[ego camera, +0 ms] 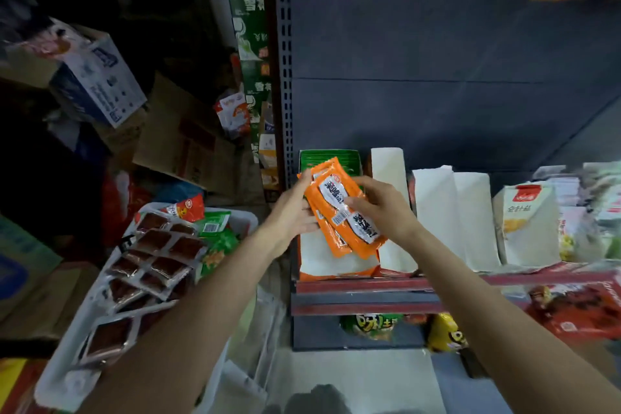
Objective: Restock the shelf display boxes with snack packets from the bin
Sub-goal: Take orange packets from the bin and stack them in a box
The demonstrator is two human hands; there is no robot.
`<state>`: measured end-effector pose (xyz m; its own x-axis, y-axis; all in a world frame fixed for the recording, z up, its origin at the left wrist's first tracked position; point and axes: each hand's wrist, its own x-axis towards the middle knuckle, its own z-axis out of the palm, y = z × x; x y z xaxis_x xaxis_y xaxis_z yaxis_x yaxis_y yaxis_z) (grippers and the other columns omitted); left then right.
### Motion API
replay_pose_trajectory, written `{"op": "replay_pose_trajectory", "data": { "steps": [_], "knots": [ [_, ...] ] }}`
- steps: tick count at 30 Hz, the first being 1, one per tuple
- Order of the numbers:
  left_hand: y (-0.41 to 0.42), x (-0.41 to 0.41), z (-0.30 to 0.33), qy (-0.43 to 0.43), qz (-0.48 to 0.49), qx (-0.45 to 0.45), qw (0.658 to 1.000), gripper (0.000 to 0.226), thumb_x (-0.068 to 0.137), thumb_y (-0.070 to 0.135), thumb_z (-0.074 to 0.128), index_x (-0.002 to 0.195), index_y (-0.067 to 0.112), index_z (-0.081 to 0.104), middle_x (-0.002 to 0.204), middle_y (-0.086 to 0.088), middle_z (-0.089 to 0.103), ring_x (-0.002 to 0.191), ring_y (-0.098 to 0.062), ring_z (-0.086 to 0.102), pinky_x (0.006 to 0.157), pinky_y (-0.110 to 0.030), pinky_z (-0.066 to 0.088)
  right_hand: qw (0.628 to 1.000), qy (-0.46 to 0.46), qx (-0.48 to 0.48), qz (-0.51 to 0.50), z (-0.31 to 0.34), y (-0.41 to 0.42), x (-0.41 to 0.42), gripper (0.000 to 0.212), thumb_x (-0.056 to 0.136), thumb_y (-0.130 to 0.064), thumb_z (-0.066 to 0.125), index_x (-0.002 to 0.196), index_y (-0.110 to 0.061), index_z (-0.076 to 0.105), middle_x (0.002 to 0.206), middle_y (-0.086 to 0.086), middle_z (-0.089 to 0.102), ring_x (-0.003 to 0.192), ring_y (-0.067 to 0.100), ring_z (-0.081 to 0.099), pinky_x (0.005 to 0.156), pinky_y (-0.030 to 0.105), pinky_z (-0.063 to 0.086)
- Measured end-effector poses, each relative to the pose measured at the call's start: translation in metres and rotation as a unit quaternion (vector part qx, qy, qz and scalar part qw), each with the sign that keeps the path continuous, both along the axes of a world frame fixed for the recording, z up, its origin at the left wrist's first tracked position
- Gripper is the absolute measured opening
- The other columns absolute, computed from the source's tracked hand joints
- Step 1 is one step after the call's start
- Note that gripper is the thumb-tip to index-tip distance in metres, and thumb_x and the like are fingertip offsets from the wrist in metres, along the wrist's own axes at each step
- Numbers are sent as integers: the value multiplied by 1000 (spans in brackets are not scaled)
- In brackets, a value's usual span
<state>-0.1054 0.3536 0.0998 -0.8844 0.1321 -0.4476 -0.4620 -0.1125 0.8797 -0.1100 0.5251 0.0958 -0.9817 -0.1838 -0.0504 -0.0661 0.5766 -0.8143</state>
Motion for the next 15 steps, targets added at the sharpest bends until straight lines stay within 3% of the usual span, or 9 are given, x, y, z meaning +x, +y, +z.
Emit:
{"op": "replay_pose_trajectory", "data": {
  "steps": [2,4,7,11,15],
  "knots": [
    [2,-5,-3,61,9,-77,995,30,93,48,47,89,23,64,83,2,68,79,-7,63,81,-31,49,995,13,101,-3,-2,3,-5,27,87,-35,63,112,-25,64,101,1,70,89,20,66,78,37,54],
    [-1,-8,-8,140,-11,-148,979,17,85,32,66,95,18,62,83,5,67,76,-5,63,78,-30,53,984,22,174,-10,-1,3,-9,30,86,-44,62,110,-26,65,100,1,70,89,21,65,74,35,53],
    [-3,-12,-17,188,-25,-226,956,30,76,9,76,98,17,57,84,8,64,75,-6,63,70,-29,55,980,13,198,8,0,3,-12,34,86,-49,60,109,-23,62,99,1,69,88,21,66,72,33,53],
    [-4,-11,-30,145,52,-206,966,20,80,4,71,83,16,55,84,-1,65,77,-16,65,68,-31,58,985,-69,134,87,-5,8,-16,33,90,-26,62,120,-15,57,116,4,64,102,22,63,84,28,50],
    [-9,-9,-51,122,44,-237,963,24,78,4,72,77,22,57,94,-12,70,83,-22,66,83,-42,55,985,-28,160,51,-12,11,-23,32,85,-3,63,116,-11,60,117,7,64,105,23,60,85,24,45]
  ]
}}
